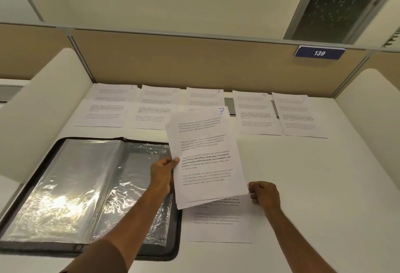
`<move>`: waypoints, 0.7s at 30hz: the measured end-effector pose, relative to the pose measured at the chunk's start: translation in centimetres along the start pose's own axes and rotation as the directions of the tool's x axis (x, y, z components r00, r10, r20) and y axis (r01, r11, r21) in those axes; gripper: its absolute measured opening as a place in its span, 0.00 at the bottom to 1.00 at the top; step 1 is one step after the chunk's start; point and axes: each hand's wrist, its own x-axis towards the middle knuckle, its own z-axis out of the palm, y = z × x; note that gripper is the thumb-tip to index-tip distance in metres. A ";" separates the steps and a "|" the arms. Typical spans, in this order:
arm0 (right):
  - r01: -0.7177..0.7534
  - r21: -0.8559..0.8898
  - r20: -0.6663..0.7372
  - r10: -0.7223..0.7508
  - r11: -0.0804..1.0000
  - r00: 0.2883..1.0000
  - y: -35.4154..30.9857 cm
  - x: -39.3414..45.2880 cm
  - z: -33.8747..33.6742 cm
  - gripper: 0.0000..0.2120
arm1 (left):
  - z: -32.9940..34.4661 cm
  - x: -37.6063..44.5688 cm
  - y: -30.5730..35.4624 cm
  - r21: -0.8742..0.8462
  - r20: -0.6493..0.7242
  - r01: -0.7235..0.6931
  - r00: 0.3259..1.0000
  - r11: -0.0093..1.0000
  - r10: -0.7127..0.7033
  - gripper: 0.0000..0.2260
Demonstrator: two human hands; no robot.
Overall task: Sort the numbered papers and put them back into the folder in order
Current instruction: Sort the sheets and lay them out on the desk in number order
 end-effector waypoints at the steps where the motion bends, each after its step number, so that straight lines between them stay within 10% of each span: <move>1: 0.011 0.008 -0.009 -0.011 1.000 1.000 -0.2 0.0 -0.3 0.07 | 0.1 -0.2 -0.3 -0.006 0.017 0.007 1.000 1.000 -0.007 0.04; 9: 0.110 0.301 0.053 -0.132 0.947 0.990 -6.7 -3.5 -1.4 0.13 | 0.8 -1.3 -2.7 0.069 0.099 0.019 0.995 0.997 -0.026 0.03; 21: 0.245 0.119 -0.027 -0.244 0.962 0.969 -7.9 -2.1 -1.4 0.05 | 1.9 -1.7 -3.0 0.067 0.117 0.015 0.993 0.998 -0.023 0.07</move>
